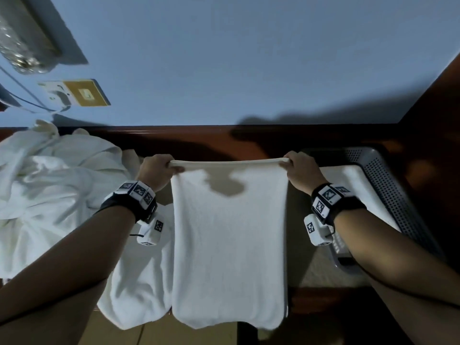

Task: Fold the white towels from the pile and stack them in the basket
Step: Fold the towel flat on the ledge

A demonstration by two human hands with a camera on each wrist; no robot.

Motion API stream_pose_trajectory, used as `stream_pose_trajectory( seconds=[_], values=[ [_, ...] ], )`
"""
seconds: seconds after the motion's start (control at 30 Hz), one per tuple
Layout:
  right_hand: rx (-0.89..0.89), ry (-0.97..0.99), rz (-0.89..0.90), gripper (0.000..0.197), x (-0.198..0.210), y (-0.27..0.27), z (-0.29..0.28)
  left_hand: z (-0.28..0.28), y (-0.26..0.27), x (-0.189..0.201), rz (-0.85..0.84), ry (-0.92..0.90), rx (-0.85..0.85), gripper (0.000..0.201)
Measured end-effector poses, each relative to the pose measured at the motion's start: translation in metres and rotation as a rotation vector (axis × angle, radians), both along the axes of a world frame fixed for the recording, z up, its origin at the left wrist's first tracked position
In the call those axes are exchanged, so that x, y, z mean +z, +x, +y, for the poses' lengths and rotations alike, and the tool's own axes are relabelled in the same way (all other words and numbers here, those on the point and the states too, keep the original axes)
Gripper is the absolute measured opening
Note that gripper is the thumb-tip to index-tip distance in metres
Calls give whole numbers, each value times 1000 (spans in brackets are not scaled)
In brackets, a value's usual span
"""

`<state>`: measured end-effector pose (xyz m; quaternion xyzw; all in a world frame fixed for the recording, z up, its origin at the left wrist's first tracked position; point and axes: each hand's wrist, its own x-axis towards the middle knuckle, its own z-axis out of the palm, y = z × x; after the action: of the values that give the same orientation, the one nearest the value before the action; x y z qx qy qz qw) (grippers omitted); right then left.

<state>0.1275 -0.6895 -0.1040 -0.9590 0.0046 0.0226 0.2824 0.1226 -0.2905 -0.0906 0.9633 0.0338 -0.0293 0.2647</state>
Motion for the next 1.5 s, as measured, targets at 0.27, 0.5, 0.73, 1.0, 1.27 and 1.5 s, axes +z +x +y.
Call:
stream_pose_trajectory(
  seconds=[0.27, 0.5, 0.73, 1.0, 1.27, 1.5],
  values=[
    [-220, 348, 278, 25, -91, 81, 2, -22, 60, -82, 255, -771, 438, 12],
    [-325, 543, 513, 24, -155, 125, 24, -35, 103, -165, 436, -872, 545, 7],
    [-42, 241, 474, 61, -188, 115, 36, -27, 94, -217, 440, -641, 138, 73],
    [659, -212, 453, 70, -209, -75, 86, -46, -82, -240, 333, -130, -469, 74],
    [329, -497, 480, 78, -220, -34, 35, -21, -109, -259, 292, -1, -231, 75],
    [22, -94, 506, 69, -186, -132, 35, -29, -201, -214, 285, -263, 292, 53]
  ],
)
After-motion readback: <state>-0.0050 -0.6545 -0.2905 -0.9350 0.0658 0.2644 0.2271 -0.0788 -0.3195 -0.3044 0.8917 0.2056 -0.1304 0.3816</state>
